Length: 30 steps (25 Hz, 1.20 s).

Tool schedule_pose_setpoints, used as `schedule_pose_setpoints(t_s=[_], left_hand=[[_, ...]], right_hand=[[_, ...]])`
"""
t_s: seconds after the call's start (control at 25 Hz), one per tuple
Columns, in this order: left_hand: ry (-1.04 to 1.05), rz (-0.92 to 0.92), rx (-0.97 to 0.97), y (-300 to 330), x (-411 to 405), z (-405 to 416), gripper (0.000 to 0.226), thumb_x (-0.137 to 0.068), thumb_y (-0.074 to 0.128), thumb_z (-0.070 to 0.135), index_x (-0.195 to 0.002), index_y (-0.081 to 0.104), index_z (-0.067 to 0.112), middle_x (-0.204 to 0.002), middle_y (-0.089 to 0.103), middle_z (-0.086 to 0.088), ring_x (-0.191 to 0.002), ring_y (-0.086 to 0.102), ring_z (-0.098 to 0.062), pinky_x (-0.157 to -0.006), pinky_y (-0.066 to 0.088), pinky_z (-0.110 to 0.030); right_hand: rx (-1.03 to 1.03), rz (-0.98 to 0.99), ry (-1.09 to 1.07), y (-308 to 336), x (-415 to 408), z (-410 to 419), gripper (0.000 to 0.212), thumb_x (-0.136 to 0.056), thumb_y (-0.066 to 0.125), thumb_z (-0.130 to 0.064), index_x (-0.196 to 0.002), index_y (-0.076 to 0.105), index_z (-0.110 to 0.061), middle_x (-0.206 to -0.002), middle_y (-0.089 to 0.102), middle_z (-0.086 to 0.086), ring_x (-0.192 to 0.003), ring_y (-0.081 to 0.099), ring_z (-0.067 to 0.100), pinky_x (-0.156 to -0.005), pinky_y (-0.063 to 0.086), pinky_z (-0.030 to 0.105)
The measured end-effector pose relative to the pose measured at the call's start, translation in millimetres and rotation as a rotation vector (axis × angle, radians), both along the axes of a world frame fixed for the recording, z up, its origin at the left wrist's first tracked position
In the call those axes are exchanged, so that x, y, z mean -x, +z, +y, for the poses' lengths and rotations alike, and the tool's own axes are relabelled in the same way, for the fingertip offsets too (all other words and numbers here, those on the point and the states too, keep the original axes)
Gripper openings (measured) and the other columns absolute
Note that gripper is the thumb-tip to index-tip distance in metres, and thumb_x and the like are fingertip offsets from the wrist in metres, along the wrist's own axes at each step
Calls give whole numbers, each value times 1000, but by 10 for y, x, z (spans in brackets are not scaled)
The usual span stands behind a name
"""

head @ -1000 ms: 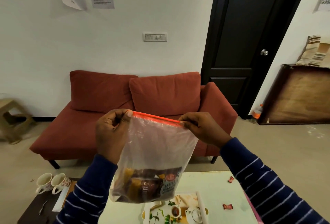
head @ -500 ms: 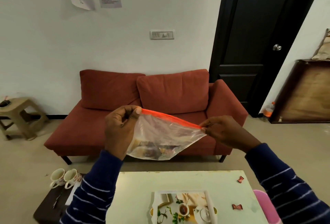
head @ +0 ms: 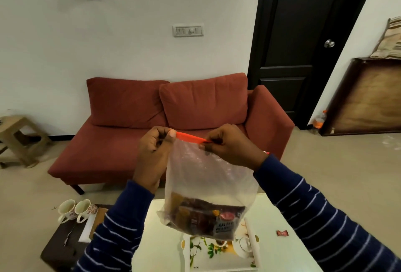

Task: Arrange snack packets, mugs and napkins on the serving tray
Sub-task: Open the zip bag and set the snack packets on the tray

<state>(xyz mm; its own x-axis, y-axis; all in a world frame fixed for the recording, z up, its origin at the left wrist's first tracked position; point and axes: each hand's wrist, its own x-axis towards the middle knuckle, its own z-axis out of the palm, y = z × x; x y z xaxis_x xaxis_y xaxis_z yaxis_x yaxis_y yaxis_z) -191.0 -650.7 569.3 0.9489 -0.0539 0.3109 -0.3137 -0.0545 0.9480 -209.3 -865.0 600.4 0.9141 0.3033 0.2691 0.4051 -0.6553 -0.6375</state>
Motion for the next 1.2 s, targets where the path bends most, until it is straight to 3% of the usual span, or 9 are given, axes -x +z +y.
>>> schedule_pose_setpoints(t_s=[0.16, 0.28, 0.36, 0.48, 0.56, 0.68, 0.76, 0.92, 1.2], left_hand=[[225, 95, -88, -142, 149, -119, 40, -79, 66, 56, -102, 56, 24, -112, 57, -2, -96, 57, -18, -81, 53, -30], [332, 53, -202, -238, 274, -189, 68, -63, 68, 71, -106, 52, 22, -113, 45, 4, -96, 50, -9, -78, 44, -20], [276, 95, -193, -304, 299, -206, 59, -69, 73, 62, -103, 54, 18, -106, 52, 2, -91, 53, -10, -76, 48, -23], [185, 110, -197, -332, 297, -203, 18, -83, 74, 16, -89, 58, 15, -81, 62, -1, -70, 57, -14, -60, 51, -22], [192, 91, -229, -310, 303, -195, 18, -78, 68, 1, -82, 58, 16, -71, 62, -2, -62, 55, -10, -56, 47, -20], [120, -59, -389, -243, 388, -181, 32, -68, 64, -5, -87, 54, 20, -71, 56, 4, -57, 49, -4, -54, 43, -15], [26, -195, -576, -213, 469, -159, 47, -65, 62, -2, -102, 50, 23, -95, 55, 5, -61, 49, -4, -53, 40, -13], [-100, -394, -823, -117, 597, -114, 57, -62, 58, -2, -109, 46, 29, -117, 49, 7, -60, 48, -4, -43, 37, -11], [5, -254, -716, -197, 600, -193, 23, -69, 60, -11, -75, 71, 8, -77, 70, 1, -61, 53, -2, -62, 39, -7]], right_hand=[[-88, 9, -94, -79, 63, 89, 18, -76, 83, -31, -67, 77, -17, -56, 69, -1, -47, 53, 4, -49, 45, 26], [-213, 74, -124, -140, 122, 113, 23, -70, 87, -31, -58, 72, -20, -53, 69, -2, -46, 59, 1, -48, 43, 14], [-291, 141, -93, -172, 159, 93, 27, -72, 86, -30, -55, 69, -19, -53, 69, 0, -46, 61, 4, -49, 44, 15], [-383, 253, -60, -210, 202, 33, 29, -76, 83, -29, -63, 73, -5, -58, 71, 6, -50, 61, 11, -50, 48, 23], [-391, 242, -120, -227, 199, -17, 30, -78, 82, -27, -68, 74, 0, -59, 71, 10, -49, 61, 13, -50, 50, 26], [-128, -1, -247, -254, 182, -60, 35, -78, 81, -29, -60, 67, -2, -54, 67, 11, -47, 59, 20, -50, 50, 34], [76, -161, -256, -287, 194, -1, 40, -80, 79, -33, -55, 58, -10, -50, 59, 4, -50, 55, 23, -51, 47, 40], [171, -200, -245, -315, 234, 102, 36, -85, 71, -41, -64, 65, -13, -54, 57, 0, -52, 51, 19, -51, 47, 42], [205, -152, -203, -336, 268, 112, 34, -84, 71, -43, -69, 69, -13, -58, 59, 0, -56, 54, 21, -54, 48, 40]])
